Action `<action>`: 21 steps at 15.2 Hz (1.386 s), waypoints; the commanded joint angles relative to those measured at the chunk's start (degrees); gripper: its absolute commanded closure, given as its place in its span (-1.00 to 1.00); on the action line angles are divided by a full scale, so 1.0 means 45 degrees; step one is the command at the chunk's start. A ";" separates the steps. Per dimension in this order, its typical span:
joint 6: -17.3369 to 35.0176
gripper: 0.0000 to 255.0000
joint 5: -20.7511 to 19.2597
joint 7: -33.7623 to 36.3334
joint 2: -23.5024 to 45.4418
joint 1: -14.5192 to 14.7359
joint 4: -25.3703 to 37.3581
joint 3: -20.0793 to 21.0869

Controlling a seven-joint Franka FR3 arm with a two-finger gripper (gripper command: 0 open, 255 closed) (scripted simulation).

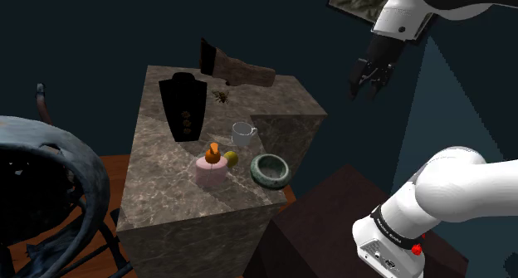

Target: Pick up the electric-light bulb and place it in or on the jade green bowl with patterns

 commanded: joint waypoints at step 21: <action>0.7478 -1.00 -0.0730 0.3689 0.8675 0.0485 0.1021 0.3420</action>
